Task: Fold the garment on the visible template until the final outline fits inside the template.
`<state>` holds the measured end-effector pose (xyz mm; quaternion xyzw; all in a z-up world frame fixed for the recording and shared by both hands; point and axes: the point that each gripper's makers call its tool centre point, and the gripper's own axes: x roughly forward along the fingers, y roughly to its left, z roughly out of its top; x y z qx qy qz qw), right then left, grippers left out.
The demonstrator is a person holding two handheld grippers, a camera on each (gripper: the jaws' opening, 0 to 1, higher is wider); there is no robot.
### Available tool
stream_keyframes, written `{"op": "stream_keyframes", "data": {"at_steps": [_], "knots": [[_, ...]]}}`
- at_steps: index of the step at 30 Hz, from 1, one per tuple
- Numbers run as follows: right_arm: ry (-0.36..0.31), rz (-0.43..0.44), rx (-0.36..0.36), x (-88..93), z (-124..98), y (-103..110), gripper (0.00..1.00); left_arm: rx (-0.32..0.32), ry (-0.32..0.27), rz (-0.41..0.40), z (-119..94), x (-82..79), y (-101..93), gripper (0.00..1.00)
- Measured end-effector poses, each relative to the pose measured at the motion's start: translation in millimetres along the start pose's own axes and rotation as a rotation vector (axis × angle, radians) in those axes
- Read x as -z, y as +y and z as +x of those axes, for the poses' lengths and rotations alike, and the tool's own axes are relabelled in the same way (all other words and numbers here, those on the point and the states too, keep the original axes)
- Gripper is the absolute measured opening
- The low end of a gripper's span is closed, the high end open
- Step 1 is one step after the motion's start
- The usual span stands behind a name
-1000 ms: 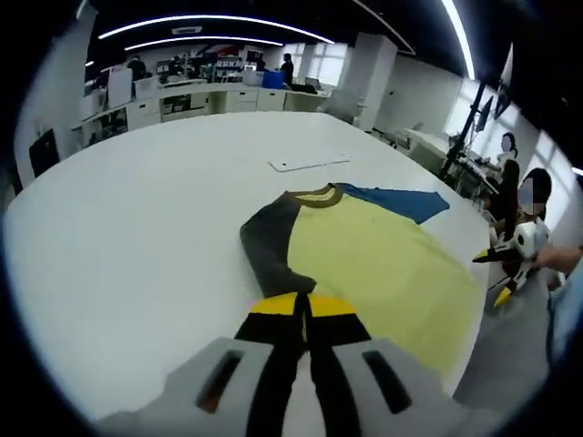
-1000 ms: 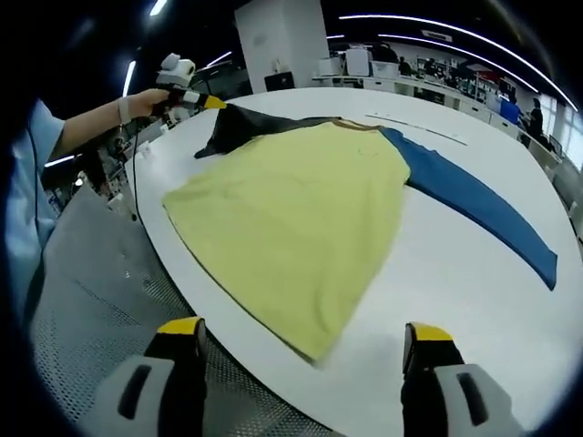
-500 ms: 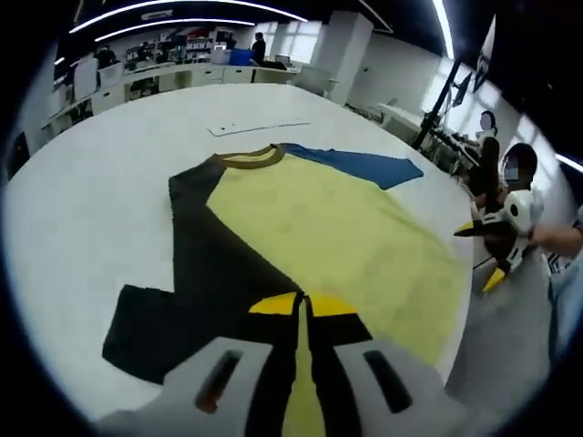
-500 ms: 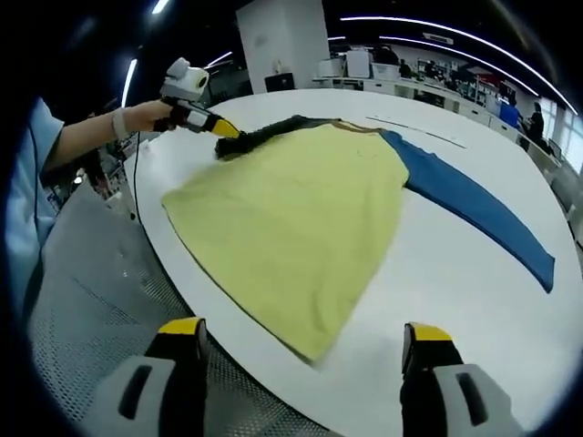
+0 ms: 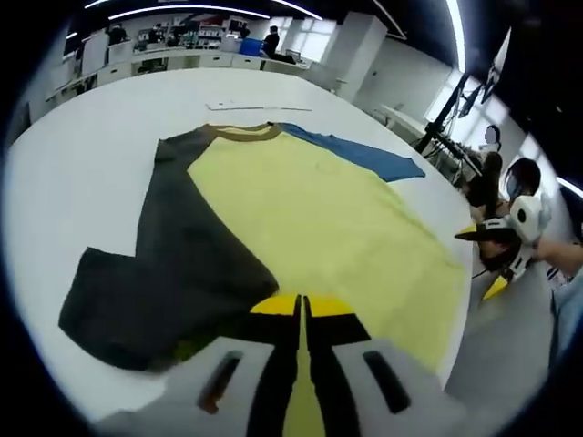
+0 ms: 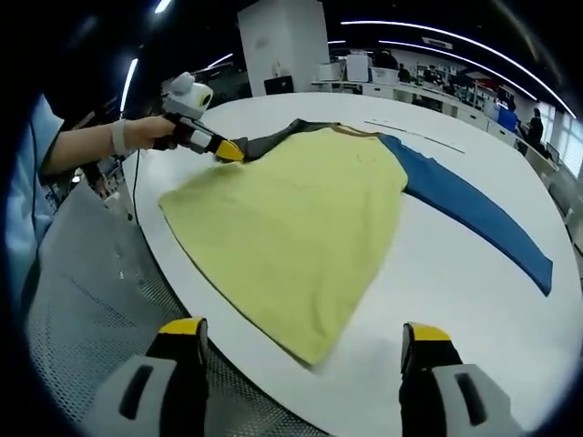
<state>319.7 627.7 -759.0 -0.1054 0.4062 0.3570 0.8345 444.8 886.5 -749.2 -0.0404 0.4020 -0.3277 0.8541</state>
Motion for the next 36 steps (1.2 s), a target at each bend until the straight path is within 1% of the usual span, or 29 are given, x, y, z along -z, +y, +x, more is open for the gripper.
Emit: {"op": "stream_keyframes", "data": {"at_steps": [4,7,8,10,11,13,15,17,21,24,26,28,33,36], "knots": [[-0.001,-0.001,-0.003,0.3,1,1,0.88,-0.003,-0.017,0.002,-9,-2.9,2.4,0.00],[0.001,-0.003,-0.001,0.9,2,1,0.88,-0.017,-0.037,0.003,-16,-7.2,6.9,0.00],[0.003,-0.005,0.001,1.5,2,0,0.88,-0.030,-0.051,0.001,-20,-10.3,10.7,0.02],[0.007,-0.013,0.002,2.1,3,1,0.88,-0.058,-0.071,-0.008,-25,-14.9,18.7,0.10],[0.008,-0.016,0.002,2.0,3,1,0.88,-0.095,-0.074,0.001,-30,-16.7,28.2,0.14],[0.013,-0.023,0.000,2.7,4,1,0.88,-0.148,-0.081,-0.006,-36,-19.0,42.9,0.28],[0.019,-0.028,-0.002,3.9,5,1,0.88,-0.224,-0.081,-0.003,-43,-20.4,61.2,0.47],[0.019,-0.027,-0.003,4.2,5,1,0.88,-0.247,-0.080,0.014,-48,-21.7,70.6,0.60],[0.014,-0.016,-0.003,3.8,5,1,0.88,-0.255,-0.084,0.015,-54,-22.9,82.9,0.71],[0.017,-0.016,-0.004,4.7,5,1,0.88,-0.272,-0.067,0.032,-57,-21.3,92.6,0.78],[0.019,-0.015,-0.007,5.3,5,2,0.88,-0.280,-0.057,0.037,-59,-19.7,99.6,0.80],[0.019,-0.012,-0.009,5.3,5,2,0.88,-0.283,-0.051,0.031,-61,-18.4,107.2,0.80],[0.024,-0.009,-0.013,6.9,6,3,0.88,-0.301,-0.048,0.002,-63,-17.7,127.9,0.67],[0.022,-0.005,-0.016,7.1,6,4,0.88,-0.344,-0.019,-0.009,-64,-13.6,141.8,0.59]]}}
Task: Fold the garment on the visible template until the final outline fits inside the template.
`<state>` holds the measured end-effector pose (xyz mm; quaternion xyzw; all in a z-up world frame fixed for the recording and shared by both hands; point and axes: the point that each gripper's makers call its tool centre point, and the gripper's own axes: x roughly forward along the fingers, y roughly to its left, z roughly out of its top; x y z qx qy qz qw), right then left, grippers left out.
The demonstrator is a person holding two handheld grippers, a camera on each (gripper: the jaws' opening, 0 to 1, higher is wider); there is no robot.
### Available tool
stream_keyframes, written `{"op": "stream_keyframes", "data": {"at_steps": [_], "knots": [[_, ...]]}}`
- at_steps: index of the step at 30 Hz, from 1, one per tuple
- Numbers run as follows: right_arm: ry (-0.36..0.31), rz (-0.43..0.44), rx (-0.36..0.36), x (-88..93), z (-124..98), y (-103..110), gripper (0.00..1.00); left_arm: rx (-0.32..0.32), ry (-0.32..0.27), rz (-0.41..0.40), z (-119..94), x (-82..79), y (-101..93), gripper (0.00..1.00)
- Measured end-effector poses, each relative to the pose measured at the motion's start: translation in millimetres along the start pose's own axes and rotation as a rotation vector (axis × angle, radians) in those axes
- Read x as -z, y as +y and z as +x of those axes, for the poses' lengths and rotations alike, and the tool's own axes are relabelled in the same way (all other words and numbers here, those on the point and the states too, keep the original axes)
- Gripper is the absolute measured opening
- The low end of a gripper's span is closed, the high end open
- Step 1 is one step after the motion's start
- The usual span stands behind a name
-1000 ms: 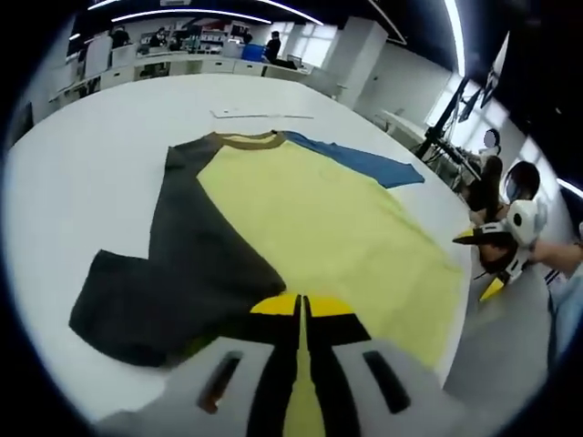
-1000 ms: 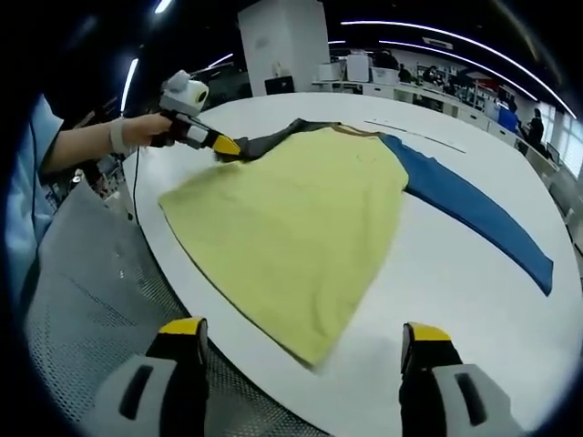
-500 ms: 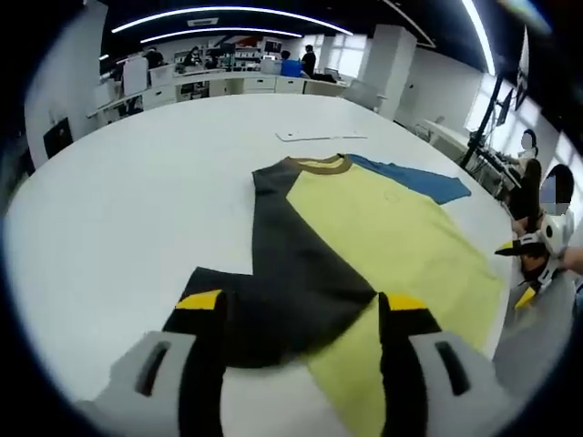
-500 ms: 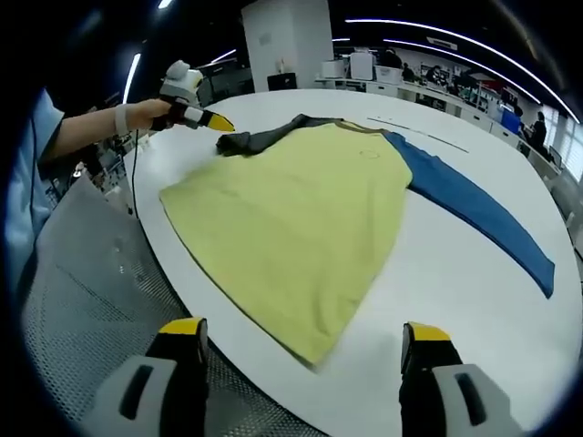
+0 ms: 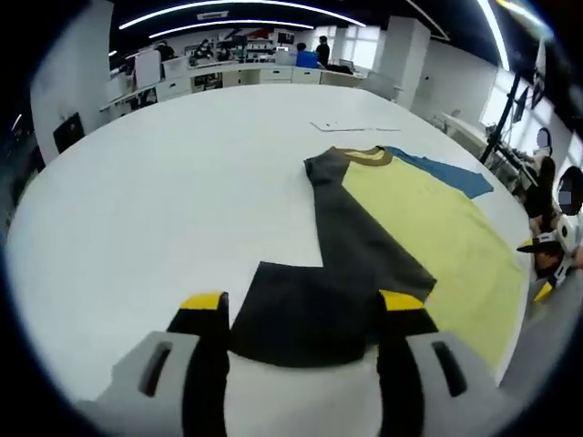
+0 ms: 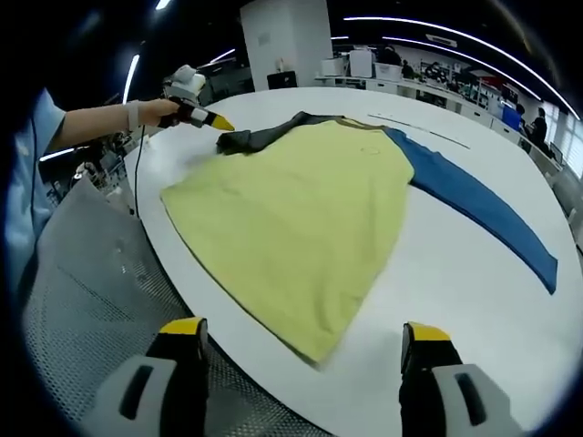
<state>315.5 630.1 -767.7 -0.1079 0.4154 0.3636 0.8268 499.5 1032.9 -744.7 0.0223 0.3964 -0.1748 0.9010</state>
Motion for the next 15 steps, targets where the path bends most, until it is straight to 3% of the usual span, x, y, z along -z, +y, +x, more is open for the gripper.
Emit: {"op": "stream_keyframes", "data": {"at_steps": [10,15], "knots": [[-0.004,0.014,-0.003,-0.2,0,1,0.86,-0.062,0.042,-0.006,9,13.3,23.1,0.37],[-0.006,0.018,-0.003,-0.6,0,1,0.86,-0.062,0.053,-0.022,9,17.7,25.9,0.26]]}}
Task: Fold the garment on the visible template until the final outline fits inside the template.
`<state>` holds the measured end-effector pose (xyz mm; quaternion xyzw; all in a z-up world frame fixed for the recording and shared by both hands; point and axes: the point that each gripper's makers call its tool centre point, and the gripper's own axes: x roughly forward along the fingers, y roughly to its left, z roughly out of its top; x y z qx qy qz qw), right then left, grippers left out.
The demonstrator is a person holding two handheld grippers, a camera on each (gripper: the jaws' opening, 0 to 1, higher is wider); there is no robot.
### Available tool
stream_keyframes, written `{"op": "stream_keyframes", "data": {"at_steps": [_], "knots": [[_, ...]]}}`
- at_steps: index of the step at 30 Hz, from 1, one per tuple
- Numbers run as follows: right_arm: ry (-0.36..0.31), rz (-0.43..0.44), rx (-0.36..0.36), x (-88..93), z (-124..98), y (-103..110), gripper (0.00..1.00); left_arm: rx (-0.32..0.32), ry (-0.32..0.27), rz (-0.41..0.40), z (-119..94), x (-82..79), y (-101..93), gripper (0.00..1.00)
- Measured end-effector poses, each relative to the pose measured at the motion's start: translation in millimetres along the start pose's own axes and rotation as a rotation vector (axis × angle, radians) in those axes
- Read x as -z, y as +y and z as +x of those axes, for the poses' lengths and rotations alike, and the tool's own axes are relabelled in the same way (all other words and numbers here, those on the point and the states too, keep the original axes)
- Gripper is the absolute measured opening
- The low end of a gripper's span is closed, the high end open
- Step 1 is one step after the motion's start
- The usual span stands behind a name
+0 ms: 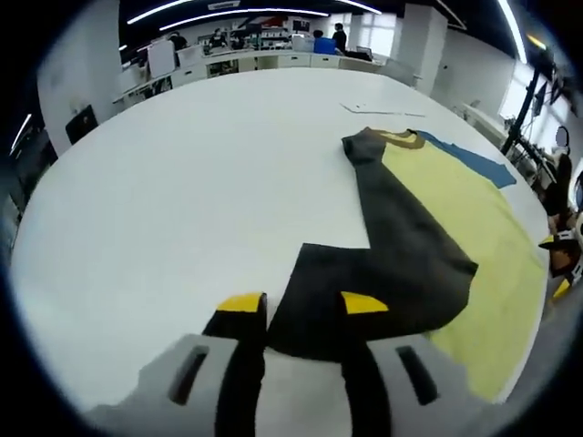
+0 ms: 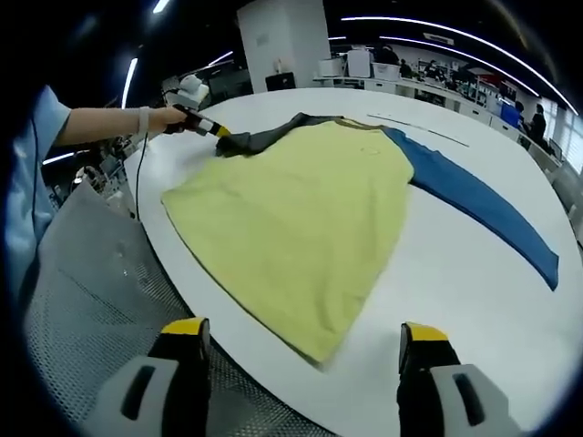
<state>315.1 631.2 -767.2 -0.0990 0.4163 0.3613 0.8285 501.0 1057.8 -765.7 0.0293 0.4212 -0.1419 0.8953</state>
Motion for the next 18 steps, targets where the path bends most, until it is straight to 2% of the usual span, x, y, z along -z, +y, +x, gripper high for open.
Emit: {"op": "stream_keyframes", "data": {"at_steps": [6,11,15,18], "knots": [[0.004,0.001,-0.003,1.0,1,0,0.85,0.002,0.007,-0.016,0,3.0,3.0,0.16],[0.004,0.003,-0.004,0.8,1,0,0.85,0.018,0.006,-0.013,4,4.3,0.1,0.01],[0.005,0.002,-0.004,1.0,1,0,0.85,0.019,-0.008,-0.002,3,2.8,-4.7,0.00],[0.005,0.000,-0.003,0.8,0,0,0.85,0.043,-0.050,-0.010,-5,-5.9,-10.8,0.00]]}}
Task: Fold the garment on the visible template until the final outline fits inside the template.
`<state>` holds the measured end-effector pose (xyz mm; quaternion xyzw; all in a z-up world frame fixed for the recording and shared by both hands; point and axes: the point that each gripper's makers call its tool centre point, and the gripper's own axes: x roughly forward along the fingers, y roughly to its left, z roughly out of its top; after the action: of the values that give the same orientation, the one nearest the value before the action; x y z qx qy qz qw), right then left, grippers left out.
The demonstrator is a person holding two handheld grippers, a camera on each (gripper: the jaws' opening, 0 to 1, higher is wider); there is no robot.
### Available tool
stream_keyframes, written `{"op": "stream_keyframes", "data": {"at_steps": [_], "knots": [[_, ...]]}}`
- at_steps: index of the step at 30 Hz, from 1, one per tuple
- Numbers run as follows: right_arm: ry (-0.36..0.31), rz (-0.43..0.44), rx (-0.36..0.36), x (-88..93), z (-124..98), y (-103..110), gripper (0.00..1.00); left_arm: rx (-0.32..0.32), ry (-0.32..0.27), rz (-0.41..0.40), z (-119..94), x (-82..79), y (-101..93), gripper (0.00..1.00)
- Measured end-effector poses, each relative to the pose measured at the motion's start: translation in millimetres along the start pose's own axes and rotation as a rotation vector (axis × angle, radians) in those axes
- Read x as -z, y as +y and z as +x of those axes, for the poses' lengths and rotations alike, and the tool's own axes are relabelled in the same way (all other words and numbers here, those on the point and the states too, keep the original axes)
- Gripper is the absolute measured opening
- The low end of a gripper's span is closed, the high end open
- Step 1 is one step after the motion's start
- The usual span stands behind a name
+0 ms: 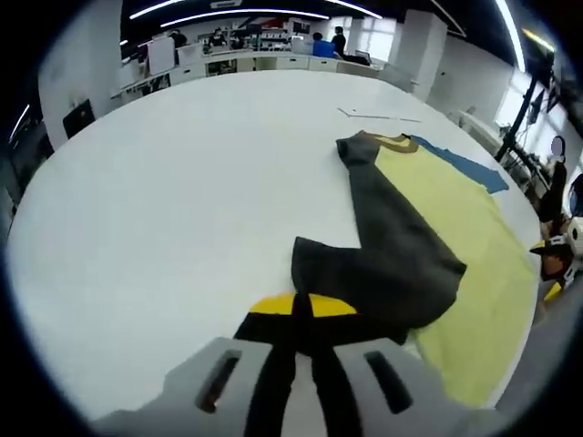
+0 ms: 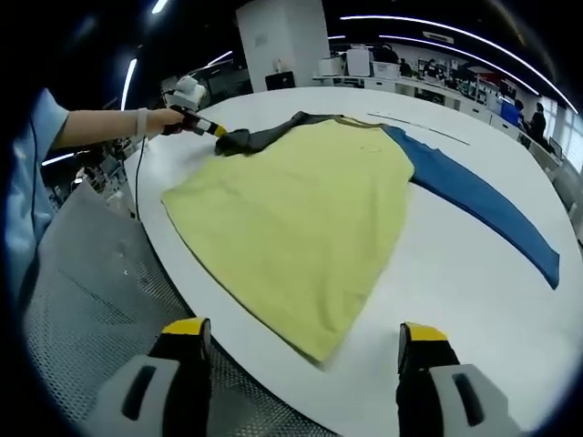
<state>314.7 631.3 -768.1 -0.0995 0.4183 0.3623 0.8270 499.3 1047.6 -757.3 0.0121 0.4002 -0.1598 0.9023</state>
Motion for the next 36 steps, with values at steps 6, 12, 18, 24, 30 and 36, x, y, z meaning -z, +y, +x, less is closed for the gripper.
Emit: {"op": "stream_keyframes", "data": {"at_steps": [6,12,18,24,30,36], "knots": [[0.005,-0.011,-0.005,0.6,1,1,0.85,0.056,-0.089,0.037,-28,-18.1,-25.8,0.00],[0.005,-0.015,-0.009,0.6,1,2,0.84,0.125,-0.170,0.063,-55,-32.7,-58.6,0.00],[0.001,-0.014,-0.008,0.5,1,1,0.84,0.226,-0.186,0.144,-75,-32.9,-110.3,0.00],[-0.005,0.003,-0.012,0.1,1,2,0.84,0.292,-0.138,0.249,-84,-13.6,-144.6,0.00],[0.001,-0.002,-0.017,0.9,2,3,0.83,0.356,-0.060,0.349,-84,23.3,-164.4,0.00],[0.004,0.005,-0.024,1.7,2,4,0.83,0.372,0.014,0.356,-84,52.9,-158.4,0.00]]}}
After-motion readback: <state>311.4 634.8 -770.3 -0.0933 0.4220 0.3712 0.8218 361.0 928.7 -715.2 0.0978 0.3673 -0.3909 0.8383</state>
